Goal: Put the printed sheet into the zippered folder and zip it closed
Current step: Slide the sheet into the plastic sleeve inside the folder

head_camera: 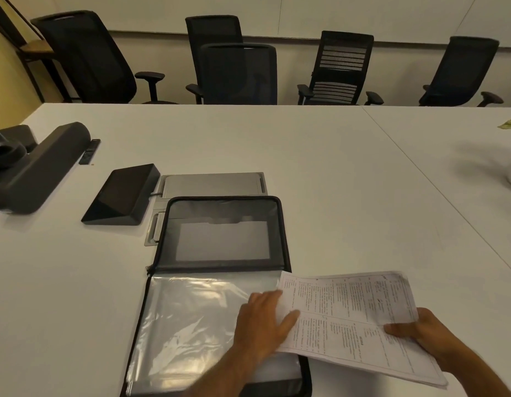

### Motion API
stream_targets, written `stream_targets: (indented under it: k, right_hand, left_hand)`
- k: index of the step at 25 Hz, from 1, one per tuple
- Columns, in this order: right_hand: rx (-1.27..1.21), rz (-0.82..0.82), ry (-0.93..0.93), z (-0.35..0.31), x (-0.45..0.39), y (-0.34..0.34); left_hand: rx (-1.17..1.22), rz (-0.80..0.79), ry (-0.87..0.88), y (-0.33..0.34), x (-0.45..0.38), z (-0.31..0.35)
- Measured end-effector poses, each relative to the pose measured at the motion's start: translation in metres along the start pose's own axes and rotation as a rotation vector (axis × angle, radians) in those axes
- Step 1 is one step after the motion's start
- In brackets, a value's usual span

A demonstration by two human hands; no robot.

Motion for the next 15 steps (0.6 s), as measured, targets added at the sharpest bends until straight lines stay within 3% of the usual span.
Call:
stream_targets:
  k: [5,11,15]
  right_hand:
    - [0.022,-0.036,-0.031,0.001,-0.006,-0.003]
    - [0.050,-0.071,-0.054,-0.006,-0.014,-0.006]
    - [0.076,-0.097,-0.068,-0.013,-0.019,-0.007]
  left_hand:
    - [-0.205,-0.240,-0.033,0.022,-0.056,0.012]
    - [-0.565,-0.264,0.096,0.027,-0.077,0.030]
    - [-0.628,-0.315,0.071,0.035,-0.086,0.026]
Point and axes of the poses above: each hand's wrist, its own x-axis away from the middle knuckle, its own y-axis out of the palm, z = x × y, the point moved 10 cm from there along -x, towards the middle knuckle, and after that the axes turned 10 degrees about -x, right-handed, at the moved point
